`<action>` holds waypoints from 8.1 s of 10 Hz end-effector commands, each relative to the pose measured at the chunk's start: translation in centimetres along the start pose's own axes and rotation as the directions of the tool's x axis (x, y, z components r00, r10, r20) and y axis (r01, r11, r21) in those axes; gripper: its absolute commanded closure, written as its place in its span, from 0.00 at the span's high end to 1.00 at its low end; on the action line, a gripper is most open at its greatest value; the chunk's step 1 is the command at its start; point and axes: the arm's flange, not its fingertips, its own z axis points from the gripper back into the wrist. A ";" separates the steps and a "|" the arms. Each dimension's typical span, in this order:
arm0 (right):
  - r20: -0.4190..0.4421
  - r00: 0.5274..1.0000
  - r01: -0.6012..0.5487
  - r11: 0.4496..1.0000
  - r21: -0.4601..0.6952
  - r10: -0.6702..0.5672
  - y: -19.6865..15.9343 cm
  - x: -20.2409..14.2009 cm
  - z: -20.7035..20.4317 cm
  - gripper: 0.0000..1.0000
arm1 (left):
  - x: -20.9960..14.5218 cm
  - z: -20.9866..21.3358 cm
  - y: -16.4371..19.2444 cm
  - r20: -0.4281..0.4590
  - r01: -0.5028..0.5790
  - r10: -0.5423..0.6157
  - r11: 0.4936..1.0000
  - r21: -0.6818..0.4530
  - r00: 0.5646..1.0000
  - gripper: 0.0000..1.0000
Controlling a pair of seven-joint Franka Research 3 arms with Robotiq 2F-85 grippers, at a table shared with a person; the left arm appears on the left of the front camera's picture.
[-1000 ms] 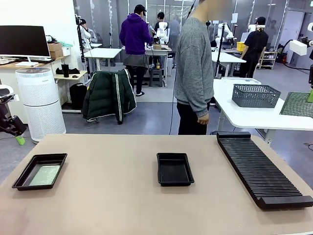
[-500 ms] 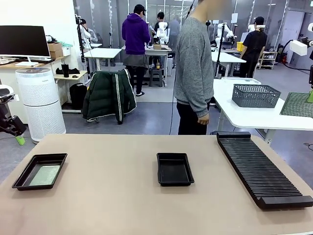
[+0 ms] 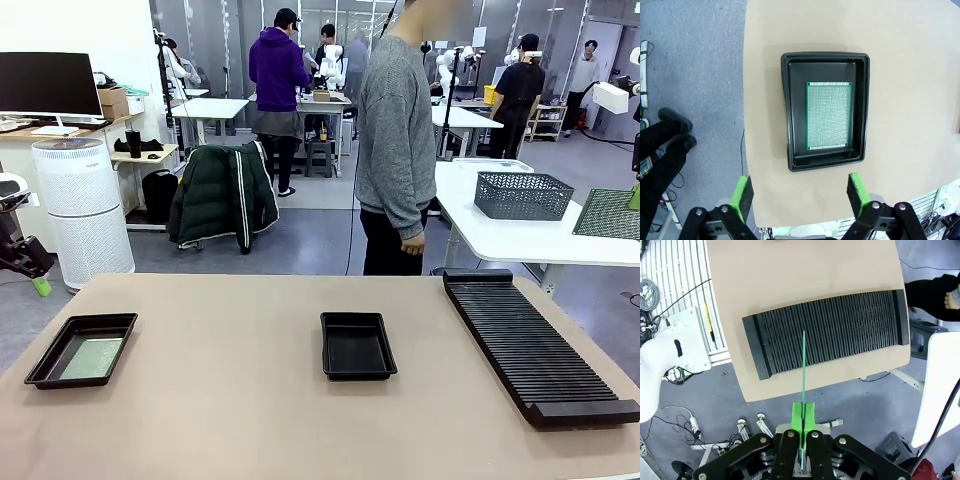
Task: Inspect and transfer BCBs to ESD trays.
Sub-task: Pick up the Blank PCB from the PCB Rack and place it in the right ESD tray.
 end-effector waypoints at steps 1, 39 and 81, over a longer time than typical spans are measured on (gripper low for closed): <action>0.000 1.000 0.000 1.000 0.000 0.000 0.0 0.0 0.0 0.02 | 0.0 -0.2 0.2 0.014 0.004 -0.004 1.000 -0.002 1.000 1.00; -0.045 0.149 0.877 0.111 0.467 -0.988 0.8 30.9 -35.2 0.02 | 0.0 -0.2 0.2 0.014 0.004 -0.004 1.000 -0.002 1.000 1.00; -0.064 0.123 0.990 0.127 -0.056 -0.990 2.1 32.0 -25.2 1.00 | 0.0 -0.2 0.2 0.014 0.004 -0.004 1.000 -0.002 1.000 1.00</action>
